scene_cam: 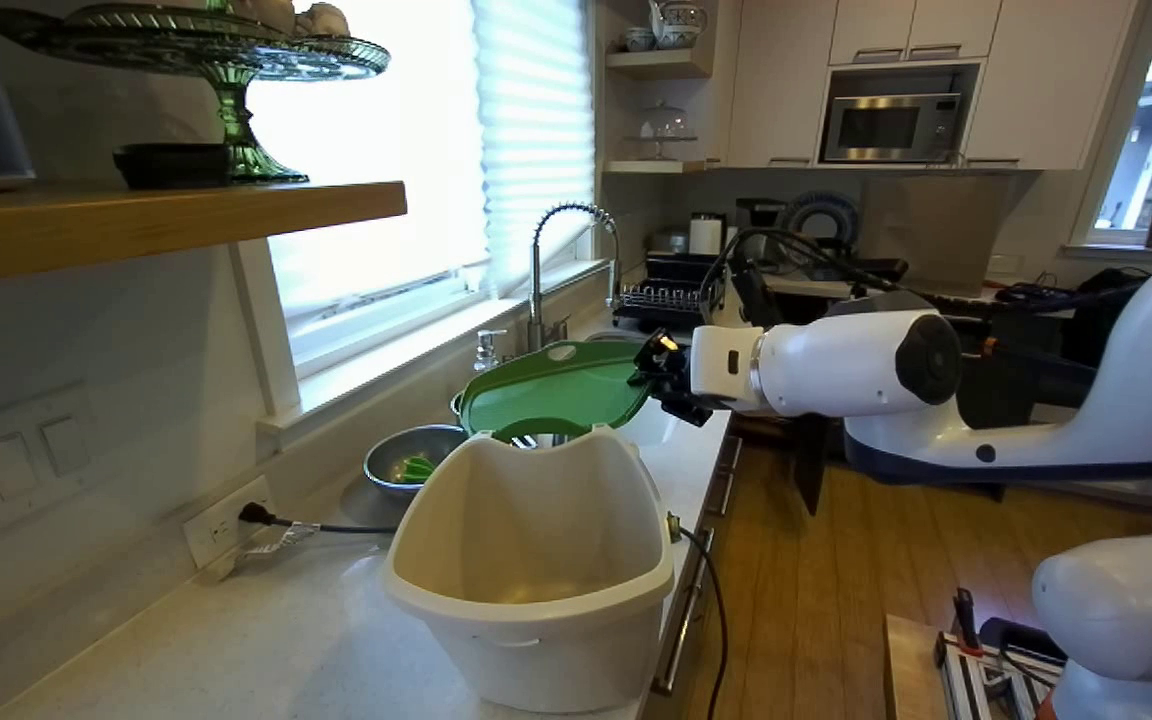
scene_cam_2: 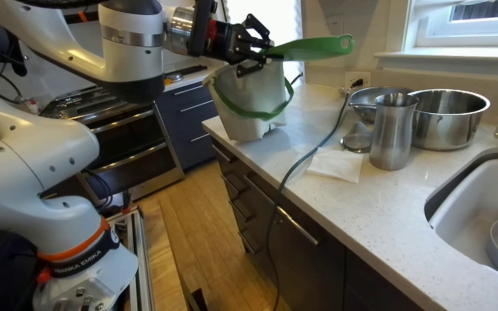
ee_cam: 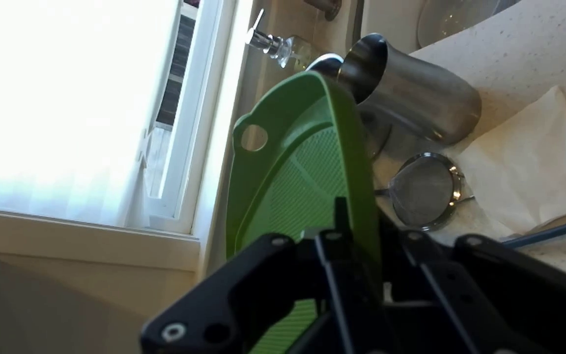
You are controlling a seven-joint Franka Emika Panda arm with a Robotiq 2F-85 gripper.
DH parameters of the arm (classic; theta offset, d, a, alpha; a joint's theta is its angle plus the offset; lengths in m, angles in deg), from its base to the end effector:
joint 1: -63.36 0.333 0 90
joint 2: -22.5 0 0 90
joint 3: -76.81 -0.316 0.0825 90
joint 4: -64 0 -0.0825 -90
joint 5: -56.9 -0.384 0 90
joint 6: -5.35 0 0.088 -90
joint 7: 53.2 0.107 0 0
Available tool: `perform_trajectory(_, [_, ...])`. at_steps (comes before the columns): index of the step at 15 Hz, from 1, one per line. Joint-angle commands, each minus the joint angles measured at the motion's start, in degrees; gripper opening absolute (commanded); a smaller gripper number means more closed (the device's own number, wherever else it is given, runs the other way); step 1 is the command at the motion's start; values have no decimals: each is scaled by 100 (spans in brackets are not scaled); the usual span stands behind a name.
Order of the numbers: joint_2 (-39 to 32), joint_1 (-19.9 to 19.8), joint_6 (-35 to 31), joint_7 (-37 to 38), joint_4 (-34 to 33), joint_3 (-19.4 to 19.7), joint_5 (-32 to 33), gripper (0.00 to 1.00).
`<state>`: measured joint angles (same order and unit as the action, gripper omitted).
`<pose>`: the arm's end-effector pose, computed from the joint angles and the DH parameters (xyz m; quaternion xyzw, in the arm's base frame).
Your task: Close the bin
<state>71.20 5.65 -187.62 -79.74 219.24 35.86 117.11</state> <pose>0.3904 0.0115 0.4805 0.5986 0.5672 0.1922 0.5320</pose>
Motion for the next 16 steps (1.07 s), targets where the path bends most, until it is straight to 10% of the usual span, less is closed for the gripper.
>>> perform_trajectory(1, [837, -609, -667, -227, 177, -322, -23, 3])
perform_trajectory(16, [3307, -3205, -3064, -925, 206, -1754, -1710, 3])
